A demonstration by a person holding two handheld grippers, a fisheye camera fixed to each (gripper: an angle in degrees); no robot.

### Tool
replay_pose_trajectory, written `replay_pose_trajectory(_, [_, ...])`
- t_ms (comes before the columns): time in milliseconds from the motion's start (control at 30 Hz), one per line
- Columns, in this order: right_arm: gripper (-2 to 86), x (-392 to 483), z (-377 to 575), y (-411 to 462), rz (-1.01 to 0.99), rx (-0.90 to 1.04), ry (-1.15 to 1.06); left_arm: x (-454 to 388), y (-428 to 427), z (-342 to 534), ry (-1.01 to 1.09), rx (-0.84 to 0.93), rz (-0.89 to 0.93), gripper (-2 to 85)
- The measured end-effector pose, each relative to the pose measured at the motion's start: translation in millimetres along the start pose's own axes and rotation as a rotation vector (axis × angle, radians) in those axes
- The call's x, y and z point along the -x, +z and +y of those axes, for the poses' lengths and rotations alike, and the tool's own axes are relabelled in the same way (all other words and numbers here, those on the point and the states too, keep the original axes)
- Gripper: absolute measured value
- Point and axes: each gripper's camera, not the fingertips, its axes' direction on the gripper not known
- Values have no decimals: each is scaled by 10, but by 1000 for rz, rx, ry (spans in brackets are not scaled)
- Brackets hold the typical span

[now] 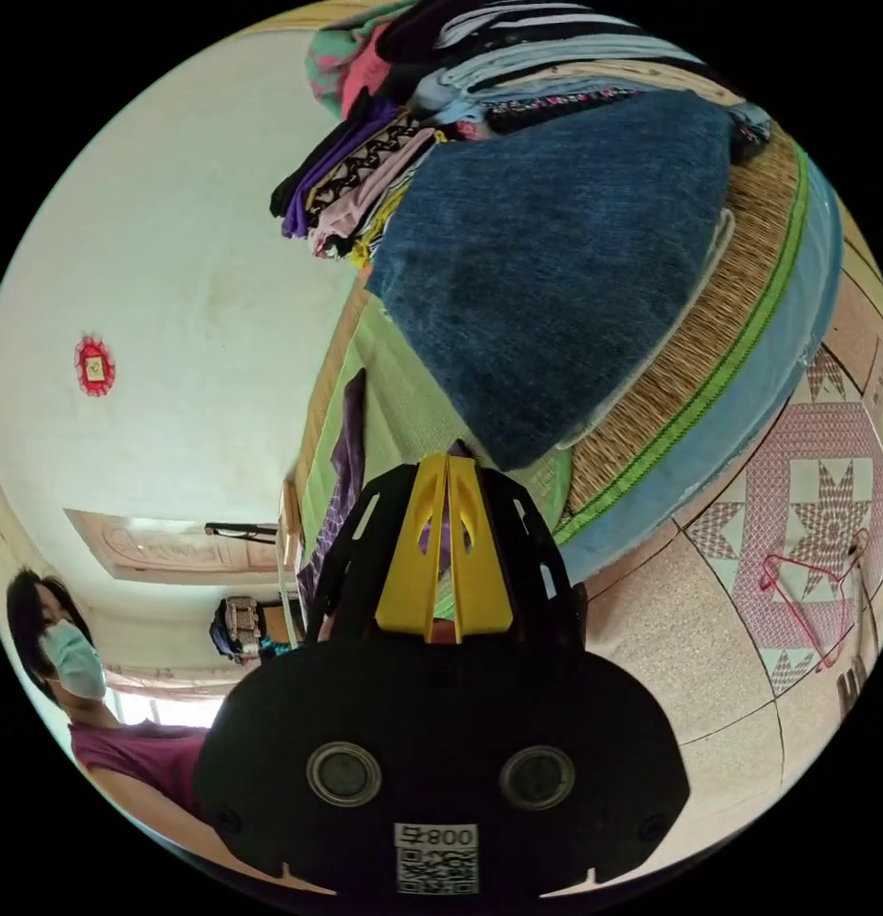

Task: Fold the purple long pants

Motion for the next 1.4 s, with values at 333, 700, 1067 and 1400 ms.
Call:
replay_pose_trajectory(333, [-1, 414, -371, 1151, 371, 176, -218, -159, 92, -569, 66, -4, 17, 38])
replay_pose_trajectory(700, [13, 1408, -496, 1390, 385, 50, -484, -50, -43, -1426, 78, -132, -187, 65])
replay_pose_trajectory(1067, [74, 2196, -1578, 2550, 256, 163, -558, 116, -243, -2191, 99, -197, -332, 74])
replay_pose_trajectory(1400, [45, 2154, -2042, 2842, 387, 210, -387, 487, -283, -2483, -3, -194, -486, 27])
